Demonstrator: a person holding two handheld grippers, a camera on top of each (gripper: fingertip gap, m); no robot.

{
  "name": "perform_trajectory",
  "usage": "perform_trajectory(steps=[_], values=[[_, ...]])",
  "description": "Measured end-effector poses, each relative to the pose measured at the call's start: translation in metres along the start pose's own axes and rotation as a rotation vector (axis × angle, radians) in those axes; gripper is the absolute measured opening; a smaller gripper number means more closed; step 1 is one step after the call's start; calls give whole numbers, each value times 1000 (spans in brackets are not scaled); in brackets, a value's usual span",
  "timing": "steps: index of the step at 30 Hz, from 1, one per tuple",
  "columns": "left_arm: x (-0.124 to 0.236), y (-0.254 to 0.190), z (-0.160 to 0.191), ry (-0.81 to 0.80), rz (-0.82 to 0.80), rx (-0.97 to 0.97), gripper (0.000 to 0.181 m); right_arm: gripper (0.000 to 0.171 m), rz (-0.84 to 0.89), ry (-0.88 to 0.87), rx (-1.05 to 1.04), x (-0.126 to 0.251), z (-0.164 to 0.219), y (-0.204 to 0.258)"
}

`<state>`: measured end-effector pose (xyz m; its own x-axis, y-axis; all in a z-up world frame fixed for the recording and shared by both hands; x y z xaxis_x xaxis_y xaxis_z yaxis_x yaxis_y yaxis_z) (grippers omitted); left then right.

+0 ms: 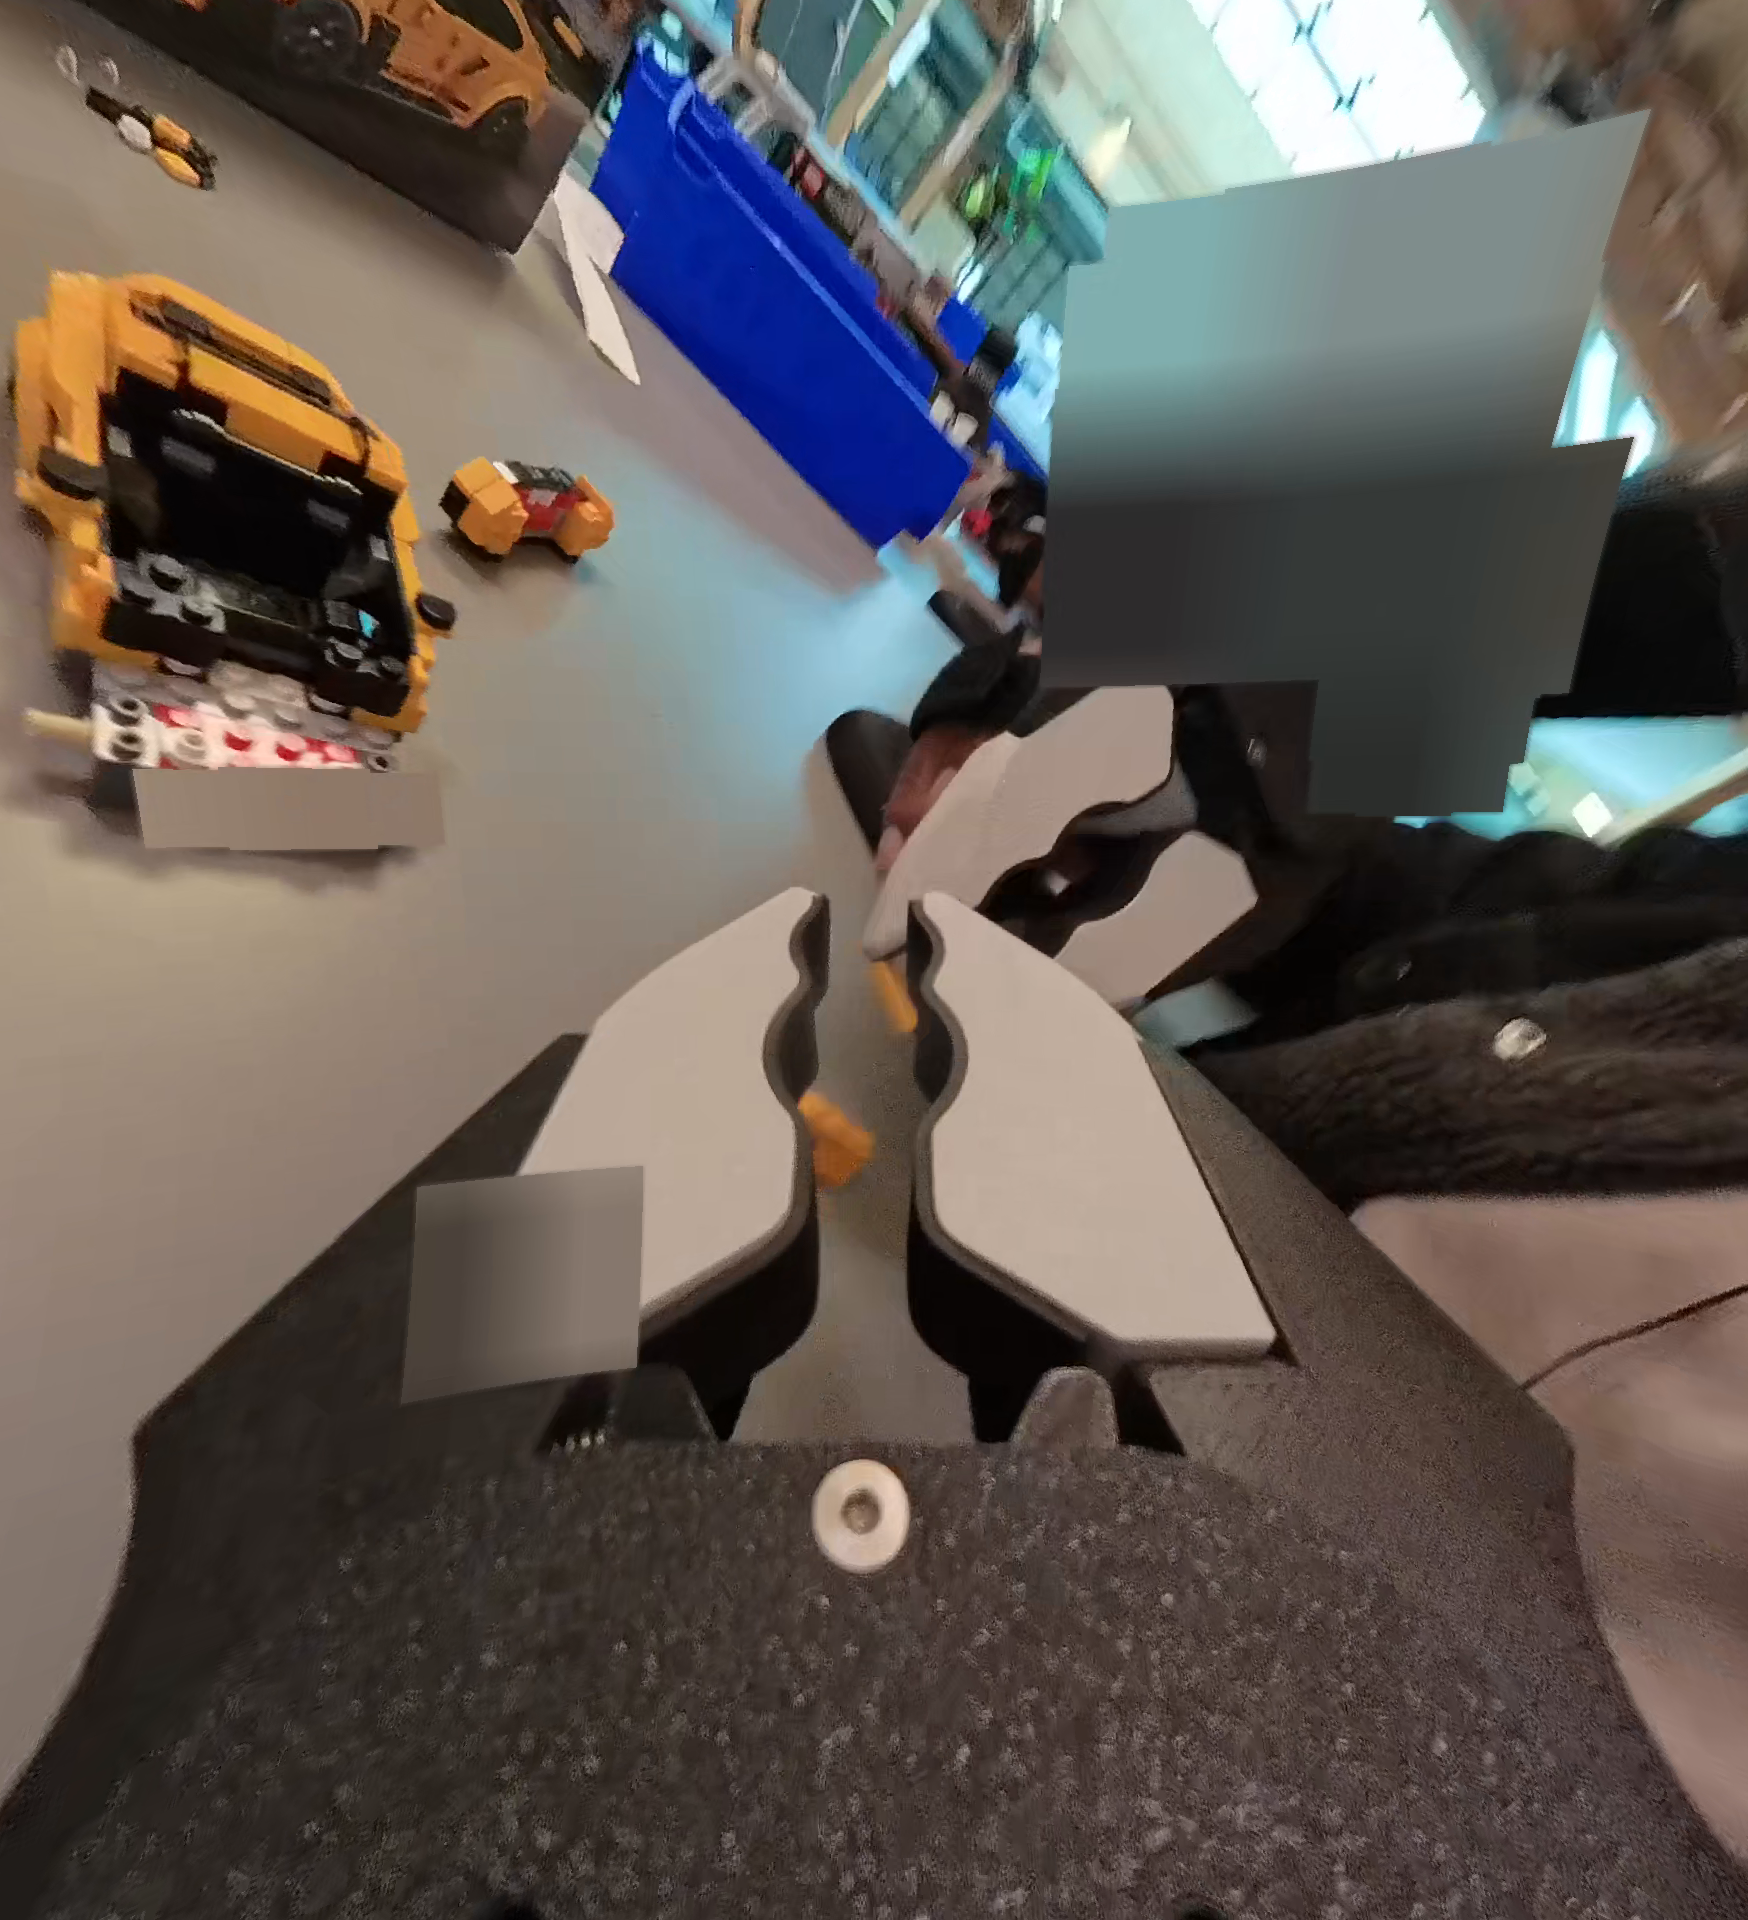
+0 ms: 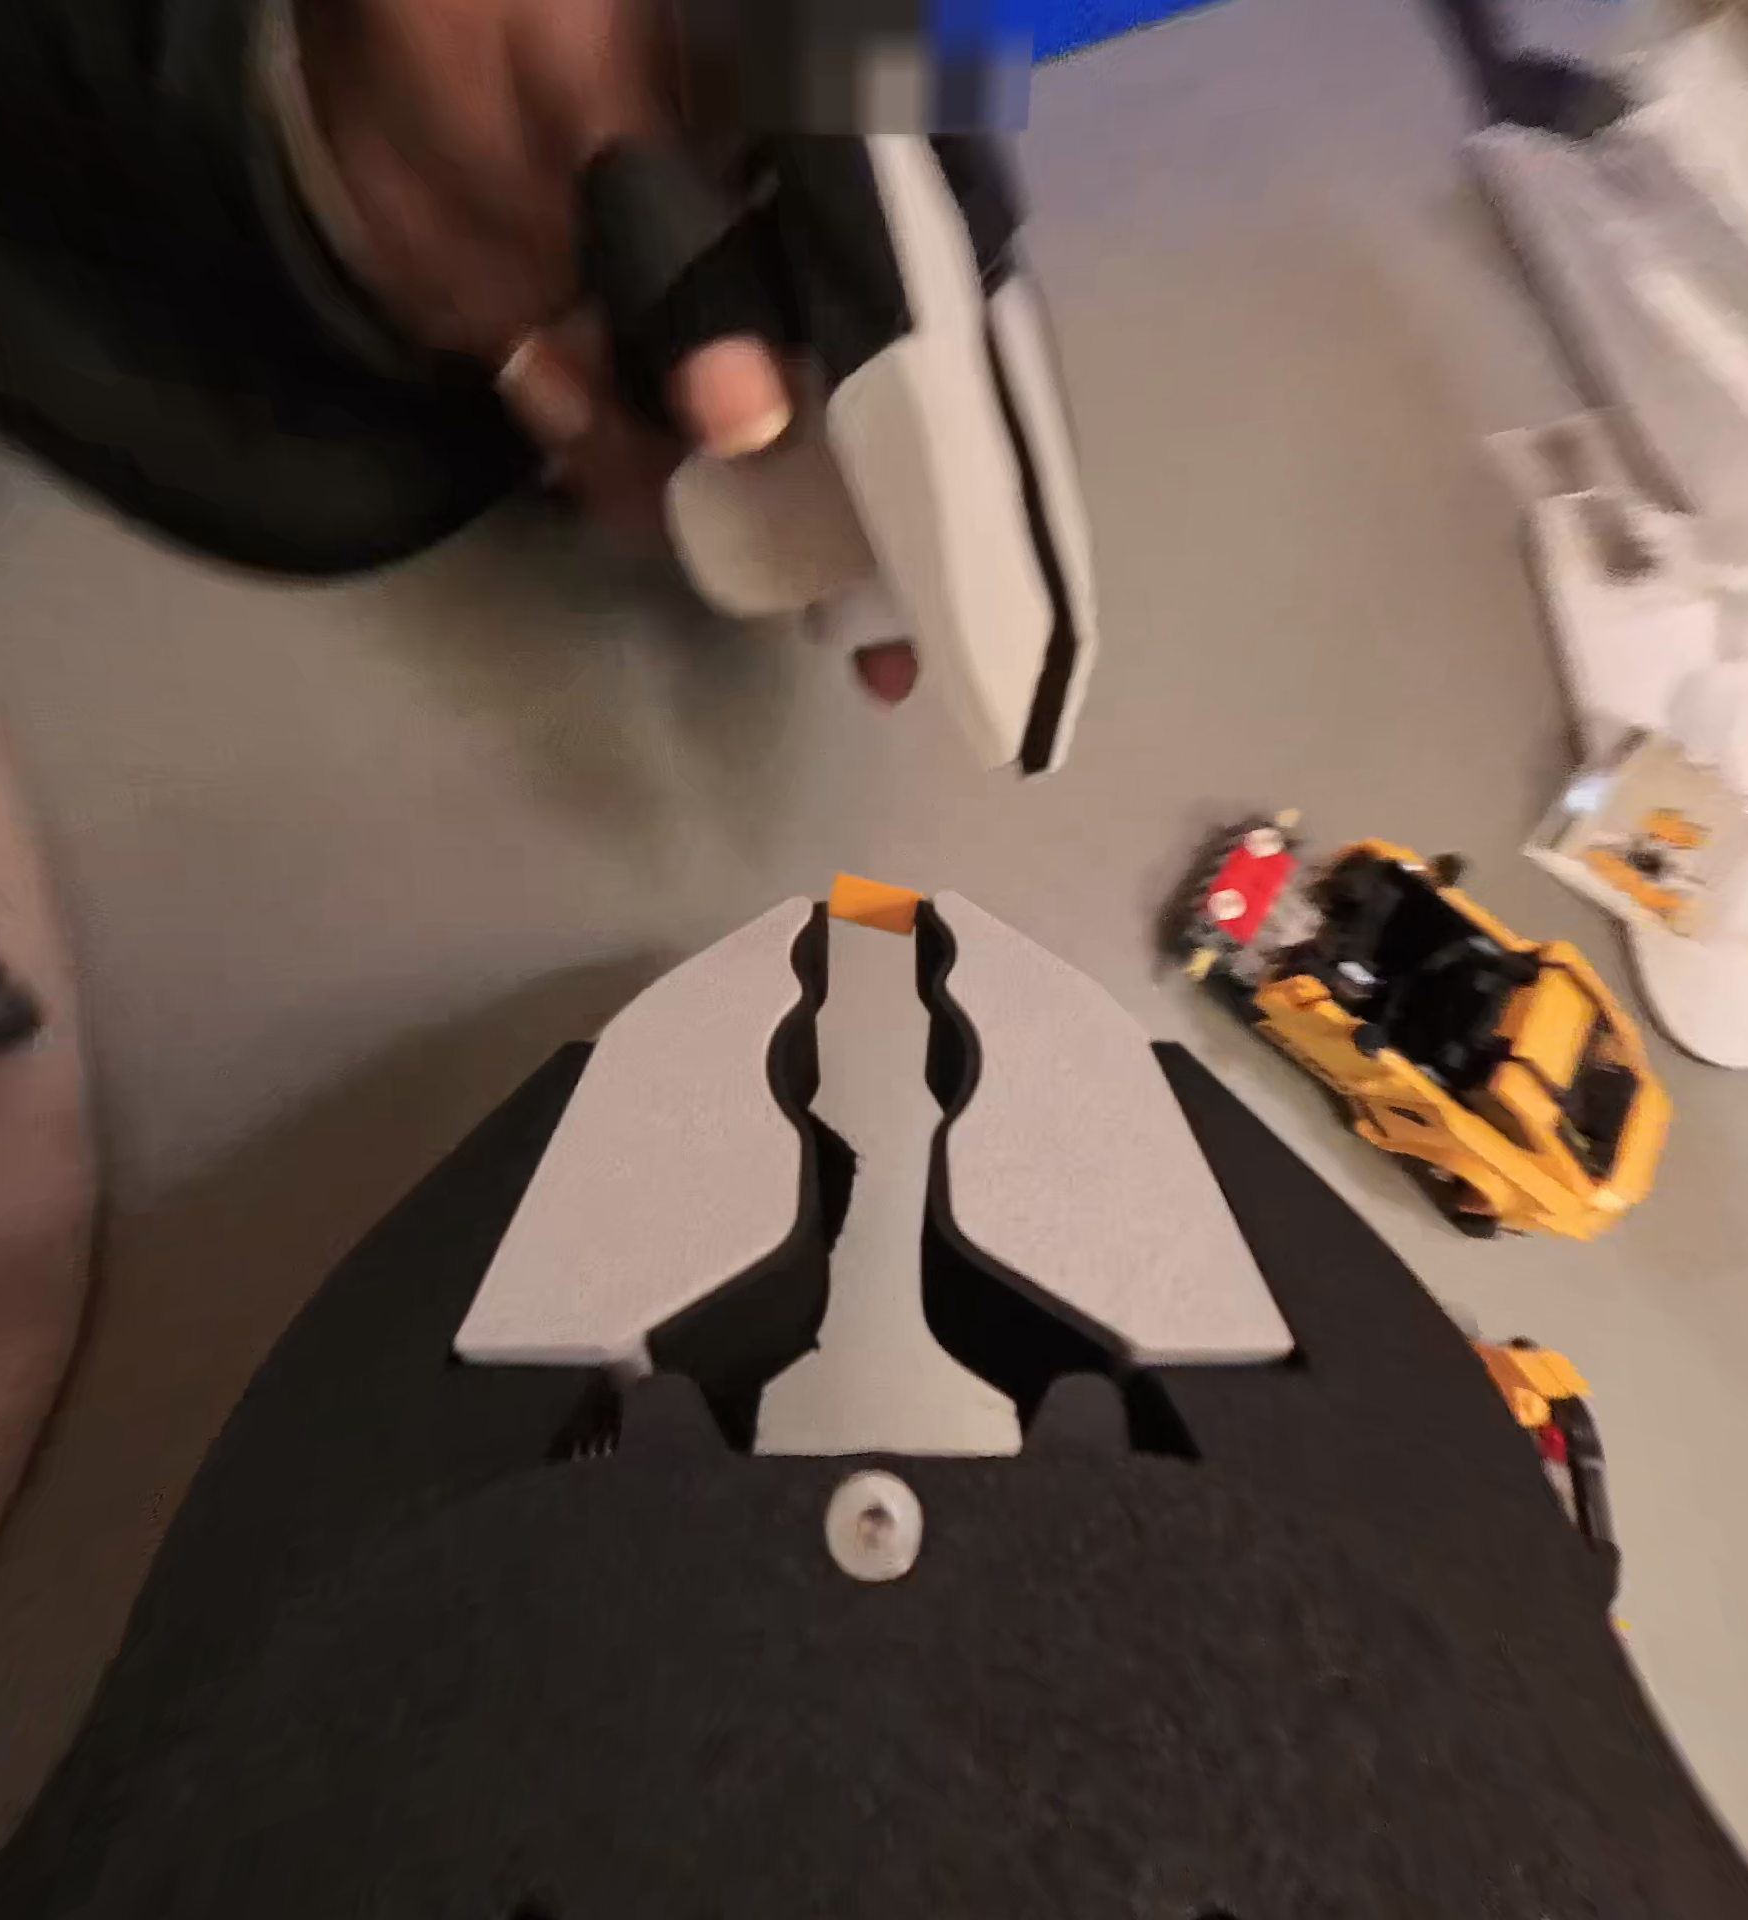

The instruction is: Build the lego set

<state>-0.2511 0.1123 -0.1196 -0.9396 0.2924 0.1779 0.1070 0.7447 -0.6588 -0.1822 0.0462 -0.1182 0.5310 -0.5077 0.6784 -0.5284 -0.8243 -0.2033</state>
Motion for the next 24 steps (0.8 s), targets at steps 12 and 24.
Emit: perform_trajectory(steps=[12,24], values=[[-7,1,44,405,-123,-616,13,16,-328,207,0,-20,23,14],[-17,-13,65,485,-47,-712,15,16,-399,263,66,-23,24,13]])
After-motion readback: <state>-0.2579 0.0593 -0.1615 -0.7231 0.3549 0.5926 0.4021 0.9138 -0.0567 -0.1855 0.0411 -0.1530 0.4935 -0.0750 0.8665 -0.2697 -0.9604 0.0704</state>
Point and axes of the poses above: each gripper's, where its closed fingertips meet, x back along the fingers, z out of its underside, y = z × x across the jaws, the point moved 5 cm from there along x, back along the fingers, and after that the axes turned 3 degrees about -z, right-handed, at the moved point
